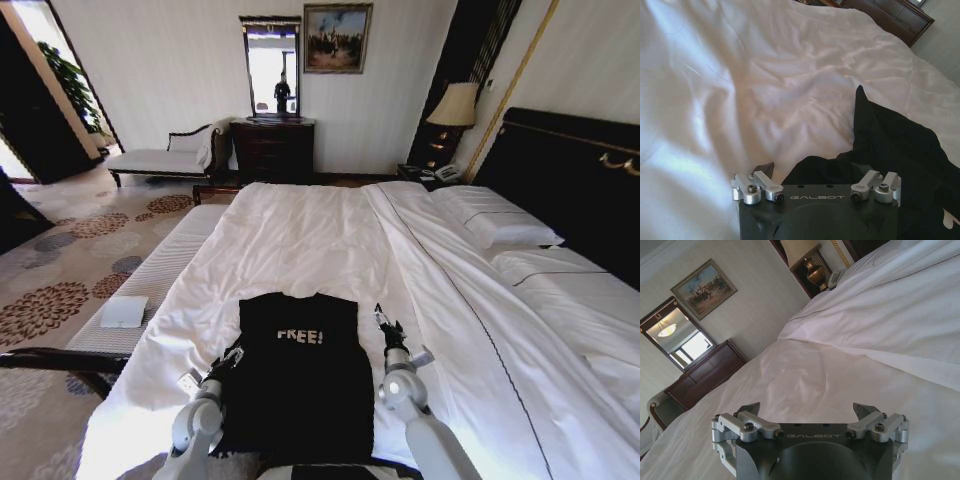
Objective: Fold the clothes on the bed.
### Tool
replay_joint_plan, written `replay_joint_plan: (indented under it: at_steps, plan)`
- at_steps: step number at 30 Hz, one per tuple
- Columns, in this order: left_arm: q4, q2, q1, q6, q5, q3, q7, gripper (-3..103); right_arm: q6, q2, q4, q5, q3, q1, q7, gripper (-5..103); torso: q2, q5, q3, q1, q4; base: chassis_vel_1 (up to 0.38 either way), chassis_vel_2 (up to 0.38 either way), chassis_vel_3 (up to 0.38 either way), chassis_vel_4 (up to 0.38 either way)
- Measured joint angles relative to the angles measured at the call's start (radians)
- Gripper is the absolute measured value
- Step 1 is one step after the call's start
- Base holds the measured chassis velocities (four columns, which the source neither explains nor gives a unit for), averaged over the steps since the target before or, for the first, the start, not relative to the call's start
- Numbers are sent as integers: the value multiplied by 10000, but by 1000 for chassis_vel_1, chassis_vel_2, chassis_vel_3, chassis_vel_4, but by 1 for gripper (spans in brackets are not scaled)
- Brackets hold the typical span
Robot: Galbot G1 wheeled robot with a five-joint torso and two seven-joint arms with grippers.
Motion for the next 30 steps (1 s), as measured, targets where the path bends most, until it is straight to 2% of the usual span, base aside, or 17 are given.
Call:
replay_joint_plan:
  at_steps: [2, 5, 8, 10, 11, 12, 14, 15, 18, 19, 21, 23, 30]
  plan:
    - [-3, -1, 43, 0, -5, -58, -1, 76, 10, -38, 38, 11, 41, -66, 0, 100, 0, 0, 0, 0, 0, 0, 0, 0, 0]
    - [-13, 0, 63, 0, -18, -96, -1, 71, 16, -50, 44, 12, 48, -99, 1, 100, 0, 0, 0, 0, 1, 0, 0, 0, 0]
    - [-38, 0, 77, 19, -76, -140, -5, 55, 25, -43, 61, 7, 36, -126, 4, 100, 0, 0, 0, 0, 1, 0, 0, 0, 0]
    - [-38, -2, 77, 23, -92, -145, -12, 55, 26, -36, 68, 5, 26, -129, 6, 100, 0, 1, 0, 0, 0, 0, 0, 0, 0]
    - [-27, -27, 67, 25, -116, -158, -18, 43, 27, -23, 79, -5, 9, -132, 12, 100, 0, 1, 0, 0, 1, 0, 0, 0, 0]
    - [-13, -49, 58, 29, -125, -165, -24, 43, 27, -17, 85, -13, -1, -136, 18, 100, 0, 0, 0, 0, 0, 0, 0, 0, 0]
    - [-22, -78, 74, 63, -135, -203, -29, 32, 27, -20, 129, -23, -12, -149, 28, 100, 0, 0, 0, 0, 0, 0, 0, 0, 0]
    - [-22, -78, 74, 63, -135, -203, -29, 32, 27, -20, 129, -23, -12, -149, 28, 100, 0, 0, 0, 0, 0, 0, 0, 0, 0]
    - [-122, -59, 157, 108, -197, -343, -83, 16, 27, -32, 178, -23, -3, -166, 35, 100, 0, 0, 0, 0, 1, 0, 0, 0, 0]
    - [-122, -59, 157, 108, -197, -343, -83, 16, 27, -32, 178, -23, -3, -166, 35, 100, 0, 0, 0, 0, 1, 0, 0, 0, 0]
    - [-240, 45, 267, 142, -378, -557, -136, 6, 28, -44, 221, -20, 21, -197, 42, 100, 0, 0, 0, 0, 1, 0, 0, 0, 0]
    - [-373, 110, 352, 159, -485, -729, -153, 2, 27, -56, 230, -8, 29, -200, 44, 100, 0, -1, 0, 0, 2, 0, 0, 0, 0]
    - [-939, 83, 602, 177, -735, -1135, -173, 0, -11, -216, 236, 161, -24, -12, 68, 100, 0, 1, 0, 0, 0, 0, 0, 0, 0]
